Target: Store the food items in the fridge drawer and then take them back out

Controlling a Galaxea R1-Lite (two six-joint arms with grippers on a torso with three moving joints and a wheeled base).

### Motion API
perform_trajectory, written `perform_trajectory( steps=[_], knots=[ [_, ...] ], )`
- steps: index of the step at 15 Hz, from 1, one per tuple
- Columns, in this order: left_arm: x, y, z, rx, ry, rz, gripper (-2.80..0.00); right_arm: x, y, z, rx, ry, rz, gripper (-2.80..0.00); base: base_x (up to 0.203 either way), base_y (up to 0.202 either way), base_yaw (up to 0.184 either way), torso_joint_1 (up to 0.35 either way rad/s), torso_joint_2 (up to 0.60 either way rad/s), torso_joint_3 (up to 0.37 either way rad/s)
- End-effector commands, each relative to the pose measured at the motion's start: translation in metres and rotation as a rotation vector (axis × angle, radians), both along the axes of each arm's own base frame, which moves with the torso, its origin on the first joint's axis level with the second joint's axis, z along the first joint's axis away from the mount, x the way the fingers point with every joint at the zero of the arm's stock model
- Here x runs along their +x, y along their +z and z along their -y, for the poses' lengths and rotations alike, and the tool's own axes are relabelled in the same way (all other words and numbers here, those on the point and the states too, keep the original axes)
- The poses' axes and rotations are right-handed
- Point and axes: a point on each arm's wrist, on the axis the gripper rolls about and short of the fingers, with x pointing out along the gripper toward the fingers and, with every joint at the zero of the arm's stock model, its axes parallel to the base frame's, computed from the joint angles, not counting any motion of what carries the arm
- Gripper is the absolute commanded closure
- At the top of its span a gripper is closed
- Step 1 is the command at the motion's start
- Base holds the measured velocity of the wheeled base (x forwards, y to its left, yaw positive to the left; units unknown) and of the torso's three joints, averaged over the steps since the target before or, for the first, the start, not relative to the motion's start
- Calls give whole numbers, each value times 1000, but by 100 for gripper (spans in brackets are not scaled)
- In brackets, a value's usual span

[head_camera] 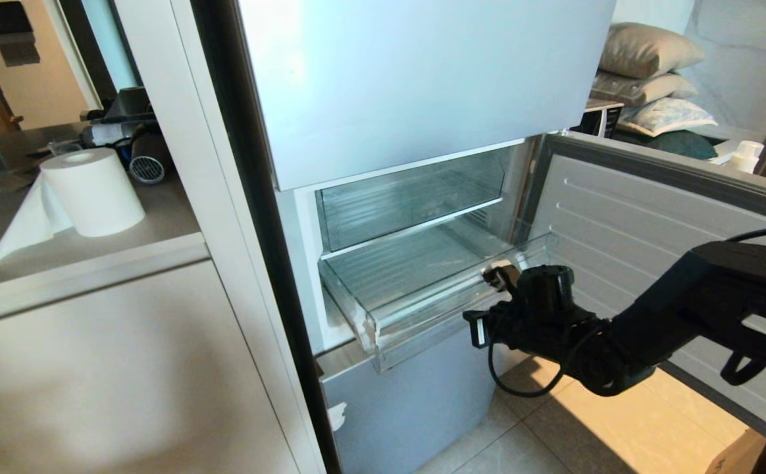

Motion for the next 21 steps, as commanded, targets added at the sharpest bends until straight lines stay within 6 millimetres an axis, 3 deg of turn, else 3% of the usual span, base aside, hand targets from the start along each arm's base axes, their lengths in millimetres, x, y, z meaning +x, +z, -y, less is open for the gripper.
perform_trajectory(
  steps=[1, 4, 7, 13, 21],
  knots=[
    [0, 0, 0, 0, 0, -2, 0, 23, -9, -19, 18, -41, 42, 0, 0, 0, 0, 0, 0, 0],
    [0, 0, 0, 0, 0, -1, 0, 45, 3, -49, 155, -235, 119, 0, 0, 0, 0, 0, 0, 0],
    [0, 0, 0, 0, 0, -2, 0, 39, 14, -69, 306, -291, 157, 0, 0, 0, 0, 0, 0, 0],
    [0, 0, 0, 0, 0, 0, 0, 18, 4, -71, 252, -268, 98, 0, 0, 0, 0, 0, 0, 0],
    [0, 0, 0, 0, 0, -2, 0, 60, -15, -74, 187, -216, 156, 0, 0, 0, 0, 0, 0, 0]
  ],
)
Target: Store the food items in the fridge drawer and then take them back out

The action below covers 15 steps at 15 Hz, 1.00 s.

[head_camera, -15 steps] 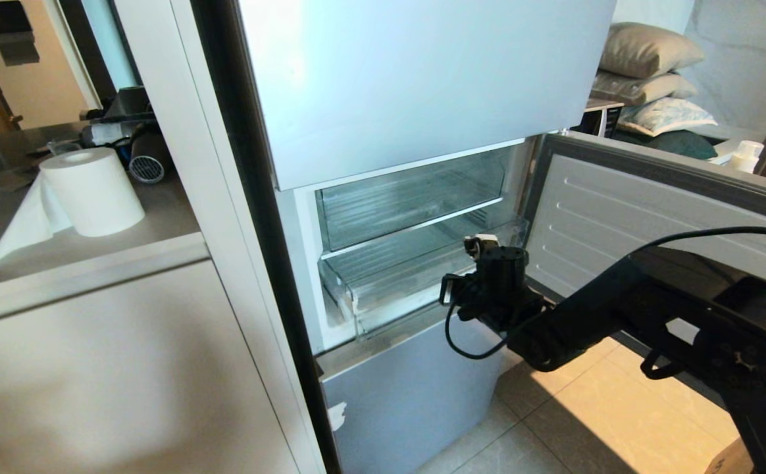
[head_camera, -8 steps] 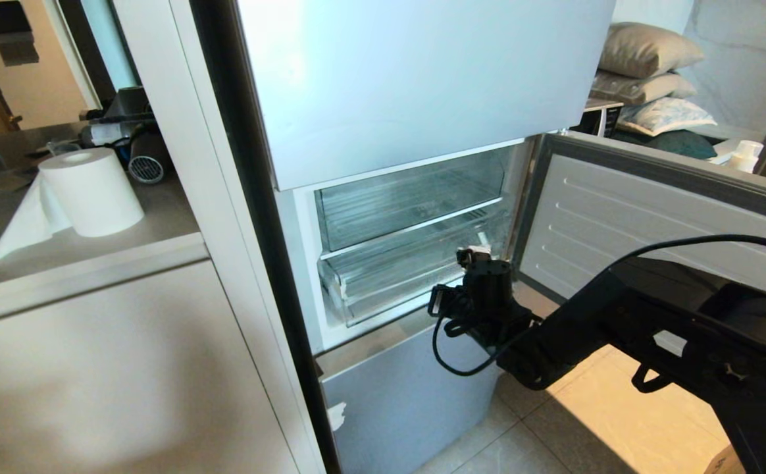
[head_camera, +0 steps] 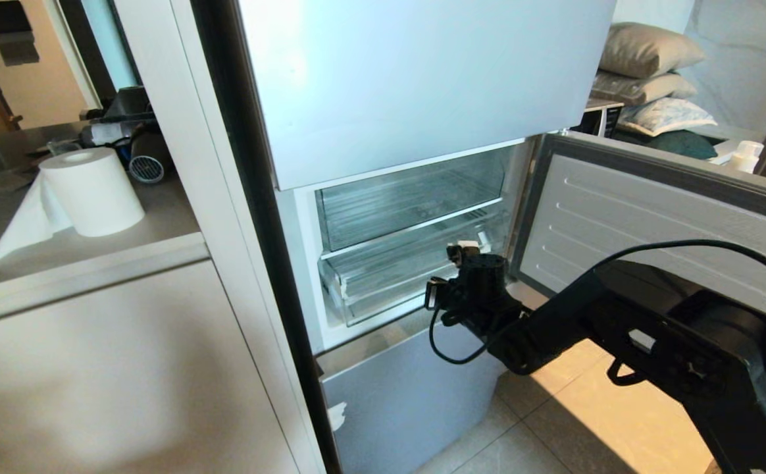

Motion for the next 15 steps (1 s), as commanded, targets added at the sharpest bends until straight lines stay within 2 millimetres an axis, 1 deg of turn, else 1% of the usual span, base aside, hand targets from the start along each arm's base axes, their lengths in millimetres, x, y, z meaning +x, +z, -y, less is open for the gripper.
perform_trajectory(
  steps=[1, 5, 8, 10, 12, 13, 14, 15],
  knots=[
    [0, 0, 0, 0, 0, -2, 0, 7, -8, -3, 2, -5, 9, 0, 0, 0, 0, 0, 0, 0],
    [0, 0, 0, 0, 0, 0, 0, 19, -6, -9, 43, -29, 54, 0, 0, 0, 0, 0, 0, 0],
    [0, 0, 0, 0, 0, 0, 0, 25, -5, -14, 88, -40, 135, 0, 0, 0, 0, 0, 0, 0],
    [0, 0, 0, 0, 0, 0, 0, 24, -3, -16, 115, -37, 165, 0, 0, 0, 0, 0, 0, 0],
    [0, 0, 0, 0, 0, 0, 0, 18, 6, -18, 119, -35, 167, 0, 0, 0, 0, 0, 0, 0],
    [0, 0, 0, 0, 0, -2, 0, 12, 15, -18, 121, -34, 168, 0, 0, 0, 0, 0, 0, 0],
    [0, 0, 0, 0, 0, 0, 0, 3, 23, -18, 118, -29, 162, 0, 0, 0, 0, 0, 0, 0],
    [0, 0, 0, 0, 0, 0, 0, -11, 37, -14, 110, -20, 148, 0, 0, 0, 0, 0, 0, 0]
  ],
)
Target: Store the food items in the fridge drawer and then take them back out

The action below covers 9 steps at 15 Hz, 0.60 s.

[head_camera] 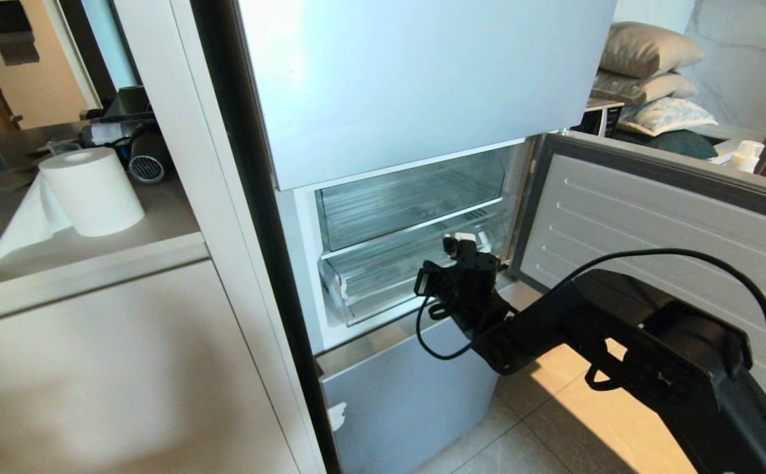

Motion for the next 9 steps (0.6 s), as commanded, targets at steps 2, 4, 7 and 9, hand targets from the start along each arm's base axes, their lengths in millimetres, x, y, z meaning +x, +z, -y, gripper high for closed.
perform_trajectory(
  steps=[2, 4, 7, 9],
  knots=[
    [0, 0, 0, 0, 0, 0, 0, -61, 69, 18, -9, 36, -6, 0, 0, 0, 0, 0, 0, 0],
    [0, 0, 0, 0, 0, -2, 0, -114, 99, 40, -40, 62, -48, 0, 0, 0, 0, 0, 0, 0],
    [0, 0, 0, 0, 0, 0, 0, -206, 147, 96, -63, 79, -66, 0, 0, 0, 0, 0, 0, 0],
    [0, 0, 0, 0, 0, 0, 0, -270, 165, 149, -101, 66, -38, 0, 0, 0, 0, 0, 0, 0]
  ],
)
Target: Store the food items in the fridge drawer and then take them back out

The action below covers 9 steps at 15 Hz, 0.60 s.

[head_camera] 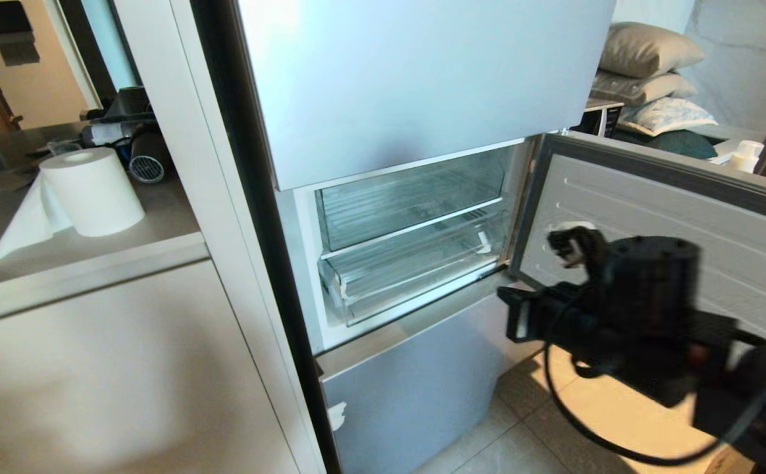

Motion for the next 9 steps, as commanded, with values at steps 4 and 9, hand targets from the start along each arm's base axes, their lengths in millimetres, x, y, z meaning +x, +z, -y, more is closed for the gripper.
perform_trajectory(
  steps=[4, 9],
  knots=[
    [0, 0, 0, 1, 0, -2, 0, -199, 18, 138, -17, -149, 318, 0, 0, 0, 0, 0, 0, 0],
    [0, 0, 0, -1, 0, 0, 0, -241, -82, 149, -186, -202, 78, 0, 0, 0, 0, 0, 0, 0]
  ],
)
